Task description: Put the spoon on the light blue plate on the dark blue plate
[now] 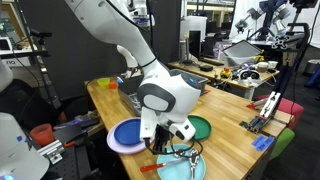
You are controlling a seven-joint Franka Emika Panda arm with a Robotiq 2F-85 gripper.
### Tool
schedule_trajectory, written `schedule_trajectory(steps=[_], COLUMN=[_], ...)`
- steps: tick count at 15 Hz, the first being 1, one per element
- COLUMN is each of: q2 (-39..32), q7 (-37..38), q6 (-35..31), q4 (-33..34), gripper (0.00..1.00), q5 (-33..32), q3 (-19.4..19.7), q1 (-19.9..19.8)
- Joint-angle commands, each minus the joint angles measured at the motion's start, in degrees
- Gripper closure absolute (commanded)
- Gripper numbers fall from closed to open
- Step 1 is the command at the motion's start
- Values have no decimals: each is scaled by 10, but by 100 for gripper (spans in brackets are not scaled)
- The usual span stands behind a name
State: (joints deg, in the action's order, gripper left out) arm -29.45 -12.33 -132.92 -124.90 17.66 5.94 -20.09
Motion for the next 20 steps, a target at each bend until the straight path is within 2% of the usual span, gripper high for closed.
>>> schedule_trajectory(steps=[1,4,9,10,12,14,15,20], q2=[-21,-37,-46,-46,-44,-44,-44,-39], q7=[13,17,19,20,18,17,18,16], q6=[7,10,11,11,11,12,13,8], q4=[16,23,30,30,29,29,30,26], gripper=[71,56,63,69,90,100,95,95], q5=[-5,-8,-7,-6,-4,-4,-4,-3], q3=[5,5,4,4,3,3,3,2], q1=[4,4,2,2,0,0,0,0])
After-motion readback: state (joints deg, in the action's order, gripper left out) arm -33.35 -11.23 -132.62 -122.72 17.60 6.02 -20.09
